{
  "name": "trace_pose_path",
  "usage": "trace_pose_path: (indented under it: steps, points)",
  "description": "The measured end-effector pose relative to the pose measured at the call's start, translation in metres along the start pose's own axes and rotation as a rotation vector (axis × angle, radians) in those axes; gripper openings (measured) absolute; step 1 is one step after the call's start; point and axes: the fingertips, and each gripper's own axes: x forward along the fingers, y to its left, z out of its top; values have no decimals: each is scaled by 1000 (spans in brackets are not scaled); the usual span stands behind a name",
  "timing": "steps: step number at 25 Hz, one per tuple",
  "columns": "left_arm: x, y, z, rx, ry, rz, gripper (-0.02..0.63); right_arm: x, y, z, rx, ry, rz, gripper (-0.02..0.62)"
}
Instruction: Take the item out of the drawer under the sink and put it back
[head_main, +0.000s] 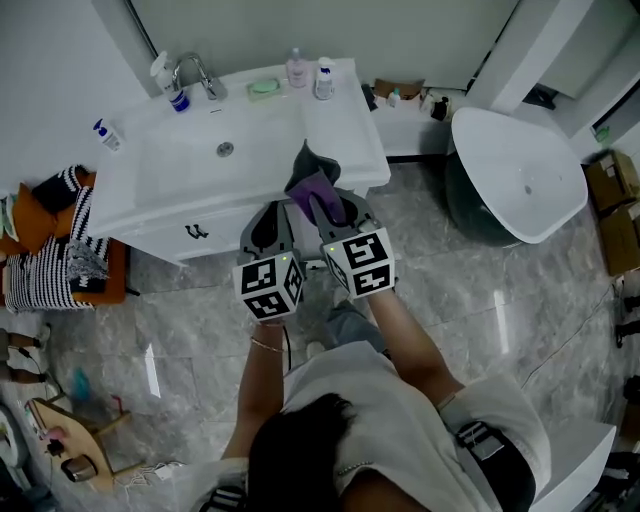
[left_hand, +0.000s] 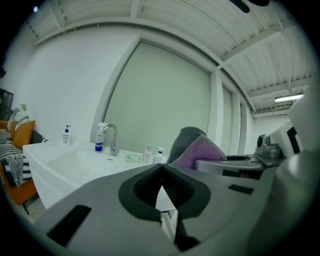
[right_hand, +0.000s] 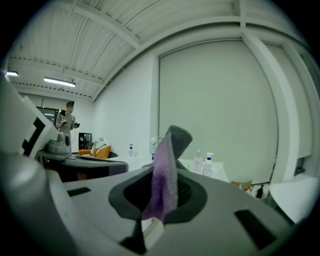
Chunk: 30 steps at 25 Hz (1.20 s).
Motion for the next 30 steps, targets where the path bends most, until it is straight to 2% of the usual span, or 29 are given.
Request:
trace_pose_path:
  steps: [30]
  points:
    - [-18, -22, -4, 3, -18, -23, 5, -30, 7, 0, -28, -21, -33, 52]
